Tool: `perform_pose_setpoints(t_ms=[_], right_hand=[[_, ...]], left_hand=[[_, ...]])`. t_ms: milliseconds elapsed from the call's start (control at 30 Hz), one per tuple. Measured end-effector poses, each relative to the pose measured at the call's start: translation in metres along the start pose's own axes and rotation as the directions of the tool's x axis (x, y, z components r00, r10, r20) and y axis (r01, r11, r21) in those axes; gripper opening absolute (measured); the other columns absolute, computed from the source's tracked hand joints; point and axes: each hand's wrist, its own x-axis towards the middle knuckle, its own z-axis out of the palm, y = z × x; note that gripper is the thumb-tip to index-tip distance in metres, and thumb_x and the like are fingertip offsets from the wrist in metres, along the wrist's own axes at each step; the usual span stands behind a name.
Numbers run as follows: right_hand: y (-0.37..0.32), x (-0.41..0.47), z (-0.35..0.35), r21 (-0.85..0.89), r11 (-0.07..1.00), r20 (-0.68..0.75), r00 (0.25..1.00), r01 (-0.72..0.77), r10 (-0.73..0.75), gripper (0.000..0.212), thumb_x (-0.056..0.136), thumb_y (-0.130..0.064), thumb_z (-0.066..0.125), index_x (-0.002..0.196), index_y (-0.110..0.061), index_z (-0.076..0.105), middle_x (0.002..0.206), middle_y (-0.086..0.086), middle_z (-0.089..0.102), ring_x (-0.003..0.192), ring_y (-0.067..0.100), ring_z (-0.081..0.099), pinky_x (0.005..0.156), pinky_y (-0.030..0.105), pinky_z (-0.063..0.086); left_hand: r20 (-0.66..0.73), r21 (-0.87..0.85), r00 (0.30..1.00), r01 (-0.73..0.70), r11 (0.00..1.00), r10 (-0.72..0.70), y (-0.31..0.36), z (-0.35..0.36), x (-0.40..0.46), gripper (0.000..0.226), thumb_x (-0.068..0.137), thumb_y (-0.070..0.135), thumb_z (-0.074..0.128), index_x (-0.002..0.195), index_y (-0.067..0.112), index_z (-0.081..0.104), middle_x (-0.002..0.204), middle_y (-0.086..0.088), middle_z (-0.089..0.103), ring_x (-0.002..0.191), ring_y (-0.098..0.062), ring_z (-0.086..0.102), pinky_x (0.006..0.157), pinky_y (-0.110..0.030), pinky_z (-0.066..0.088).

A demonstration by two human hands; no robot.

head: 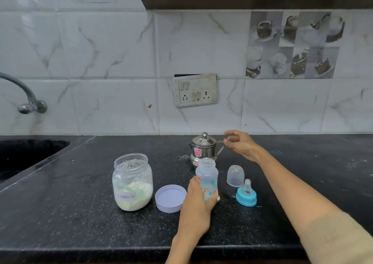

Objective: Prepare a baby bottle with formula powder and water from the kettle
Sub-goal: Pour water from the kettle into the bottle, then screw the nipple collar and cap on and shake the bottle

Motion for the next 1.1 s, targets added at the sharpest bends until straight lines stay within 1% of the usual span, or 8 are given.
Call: perform_pose_setpoints(t_ms=[167, 333, 500, 667, 867, 933, 1033, 1100], right_hand=[[-0.018, -0.041, -0.031, -0.149, 0.989, 0.095, 0.995, -0.020, 0.035, 0.027, 0.090, -0.013, 0.062, 0.117, -0.013, 0.062, 0.126, 0.011, 0.055, 0.119, 0.023, 0.053, 0.100, 0.039, 0.045], [-0.030, -0.089, -0.044, -0.263, 0.965, 0.176, 0.984, 0.012, 0.035, 0.033, 0.089, -0.026, 0.064, 0.118, -0.010, 0.062, 0.113, 0.004, 0.060, 0.100, 0.019, 0.061, 0.082, 0.031, 0.055], [-0.028, -0.123, -0.034, -0.462, 0.884, 0.282, 0.957, 0.080, 0.061, 0.031, 0.087, -0.025, 0.067, 0.115, -0.012, 0.064, 0.120, 0.007, 0.062, 0.111, 0.019, 0.057, 0.068, 0.022, 0.054], [-0.015, -0.133, -0.018, -0.515, 0.850, 0.267, 0.963, 0.115, 0.032, 0.029, 0.084, -0.021, 0.069, 0.111, -0.011, 0.066, 0.122, 0.009, 0.063, 0.105, 0.016, 0.057, 0.081, 0.027, 0.047], [-0.003, -0.131, -0.012, -0.586, 0.799, 0.272, 0.962, 0.135, 0.037, 0.031, 0.082, -0.019, 0.071, 0.112, -0.012, 0.068, 0.127, 0.007, 0.057, 0.113, 0.020, 0.053, 0.084, 0.027, 0.041], [0.000, -0.130, -0.012, -0.630, 0.765, 0.265, 0.963, 0.137, 0.046, 0.030, 0.081, -0.017, 0.072, 0.111, -0.014, 0.069, 0.129, 0.006, 0.055, 0.106, 0.018, 0.052, 0.084, 0.026, 0.041], [0.000, -0.130, -0.012, -0.661, 0.740, 0.267, 0.960, 0.121, 0.081, 0.029, 0.083, -0.019, 0.070, 0.112, -0.015, 0.068, 0.132, 0.006, 0.052, 0.105, 0.020, 0.052, 0.076, 0.021, 0.045], [-0.004, -0.131, -0.013, -0.665, 0.740, 0.283, 0.951, 0.099, 0.127, 0.032, 0.080, -0.019, 0.073, 0.112, -0.016, 0.068, 0.132, 0.007, 0.051, 0.100, 0.022, 0.055, 0.061, 0.016, 0.047]], left_hand=[[0.012, 0.001, 1.000, 0.002, 1.000, -0.002, 0.004, -0.003, -0.005, 0.056, 0.089, 0.024, 0.061, 0.135, 0.018, 0.029, 0.136, -0.002, 0.046, 0.122, -0.017, 0.047, 0.101, -0.027, 0.038], [0.014, 0.036, 1.000, 0.011, 0.999, -0.012, 0.008, -0.005, -0.007, 0.055, 0.088, 0.023, 0.061, 0.133, 0.011, 0.032, 0.135, -0.008, 0.046, 0.120, -0.022, 0.048, 0.100, -0.032, 0.039], [0.010, 0.062, 0.999, 0.043, 0.997, -0.044, 0.013, -0.006, -0.008, 0.053, 0.088, 0.022, 0.062, 0.129, 0.006, 0.032, 0.132, -0.012, 0.047, 0.118, -0.026, 0.049, 0.095, -0.032, 0.039], [0.009, 0.092, 0.998, 0.058, 0.994, -0.059, 0.013, -0.006, -0.007, 0.054, 0.087, 0.022, 0.063, 0.129, 0.007, 0.032, 0.133, -0.012, 0.047, 0.120, -0.026, 0.050, 0.098, -0.034, 0.040], [0.008, 0.098, 0.998, 0.053, 0.994, -0.054, 0.008, -0.005, -0.005, 0.053, 0.087, 0.022, 0.063, 0.128, 0.008, 0.033, 0.133, -0.011, 0.048, 0.119, -0.025, 0.050, 0.098, -0.033, 0.041], [0.012, 0.094, 0.999, 0.049, 0.994, -0.050, 0.006, -0.004, -0.004, 0.053, 0.088, 0.022, 0.063, 0.129, 0.009, 0.033, 0.133, -0.010, 0.048, 0.119, -0.024, 0.050, 0.099, -0.033, 0.041], [0.011, 0.091, 0.999, 0.047, 0.995, -0.048, 0.003, -0.004, -0.003, 0.053, 0.087, 0.023, 0.063, 0.129, 0.009, 0.033, 0.133, -0.010, 0.048, 0.119, -0.024, 0.050, 0.099, -0.034, 0.041], [0.007, 0.088, 0.999, 0.041, 0.995, -0.042, 0.003, -0.004, -0.002, 0.053, 0.087, 0.023, 0.063, 0.129, 0.009, 0.033, 0.133, -0.010, 0.048, 0.119, -0.025, 0.050, 0.099, -0.034, 0.041]])
